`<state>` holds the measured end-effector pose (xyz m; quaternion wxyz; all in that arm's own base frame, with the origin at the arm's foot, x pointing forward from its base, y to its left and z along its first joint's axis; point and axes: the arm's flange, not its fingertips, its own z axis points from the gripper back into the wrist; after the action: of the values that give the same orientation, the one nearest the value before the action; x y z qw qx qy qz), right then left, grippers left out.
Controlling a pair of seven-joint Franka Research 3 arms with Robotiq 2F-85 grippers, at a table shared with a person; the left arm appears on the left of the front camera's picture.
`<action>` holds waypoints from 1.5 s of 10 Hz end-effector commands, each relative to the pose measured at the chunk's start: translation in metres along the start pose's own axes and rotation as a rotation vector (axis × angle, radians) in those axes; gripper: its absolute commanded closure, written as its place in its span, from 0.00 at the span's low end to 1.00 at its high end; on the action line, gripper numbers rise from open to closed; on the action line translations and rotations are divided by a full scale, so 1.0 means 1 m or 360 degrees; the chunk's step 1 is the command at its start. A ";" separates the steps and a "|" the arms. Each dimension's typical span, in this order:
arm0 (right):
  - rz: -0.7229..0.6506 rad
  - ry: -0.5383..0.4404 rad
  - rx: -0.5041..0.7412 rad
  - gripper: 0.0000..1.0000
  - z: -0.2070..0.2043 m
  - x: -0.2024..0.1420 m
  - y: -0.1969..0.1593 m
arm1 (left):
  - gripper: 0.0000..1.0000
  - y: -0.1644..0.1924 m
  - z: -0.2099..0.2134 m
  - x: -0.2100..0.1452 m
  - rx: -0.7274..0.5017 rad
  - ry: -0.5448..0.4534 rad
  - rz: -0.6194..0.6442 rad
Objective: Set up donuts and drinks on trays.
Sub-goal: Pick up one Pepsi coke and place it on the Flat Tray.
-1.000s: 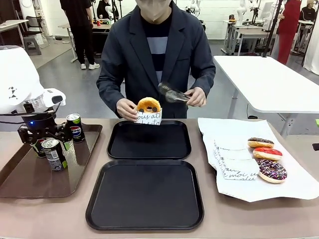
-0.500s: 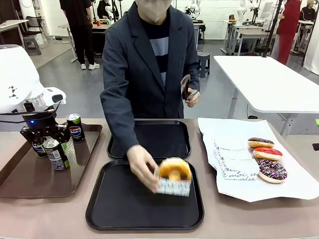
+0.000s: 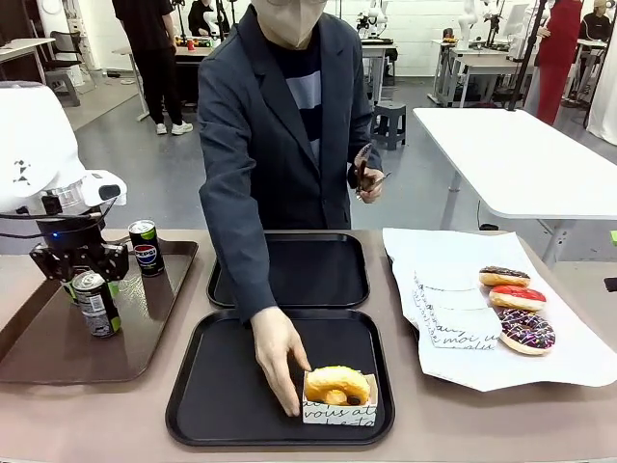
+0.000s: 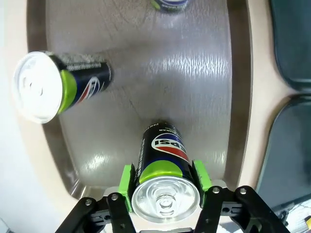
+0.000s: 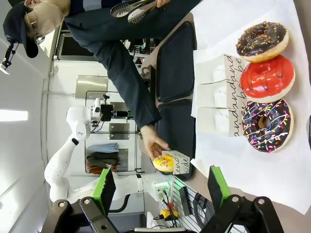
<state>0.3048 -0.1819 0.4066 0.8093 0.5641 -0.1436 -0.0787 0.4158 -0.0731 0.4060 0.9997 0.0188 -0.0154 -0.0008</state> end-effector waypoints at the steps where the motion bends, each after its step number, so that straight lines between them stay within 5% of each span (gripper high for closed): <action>1: 0.0016 -0.0011 0.0029 0.00 0.000 0.001 0.000 | 0.92 -0.008 0.053 -0.029 0.0107 -0.0015 -0.0021; 6: 0.0016 -0.0011 0.0029 0.00 0.000 0.001 0.000 | 0.92 0.005 0.132 -0.109 -0.0018 -0.0157 -0.0158; 10: 0.0016 -0.0011 0.0029 0.00 0.000 0.001 0.000 | 0.92 -0.004 0.135 -0.102 0.0057 -0.0137 -0.0120; 11: 0.0016 -0.0011 0.0029 0.00 0.000 0.001 0.000 | 0.41 0.003 0.139 -0.108 0.0042 -0.0156 -0.0127; 15: 0.0016 -0.0011 0.0029 0.00 0.000 0.001 0.000 | 0.41 -0.089 0.109 -0.114 -0.0099 -0.0151 -0.0429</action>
<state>0.3051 -0.1816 0.4065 0.8096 0.5639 -0.1428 -0.0784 0.2942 -0.1393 0.5182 0.9930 0.0033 -0.0561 -0.1042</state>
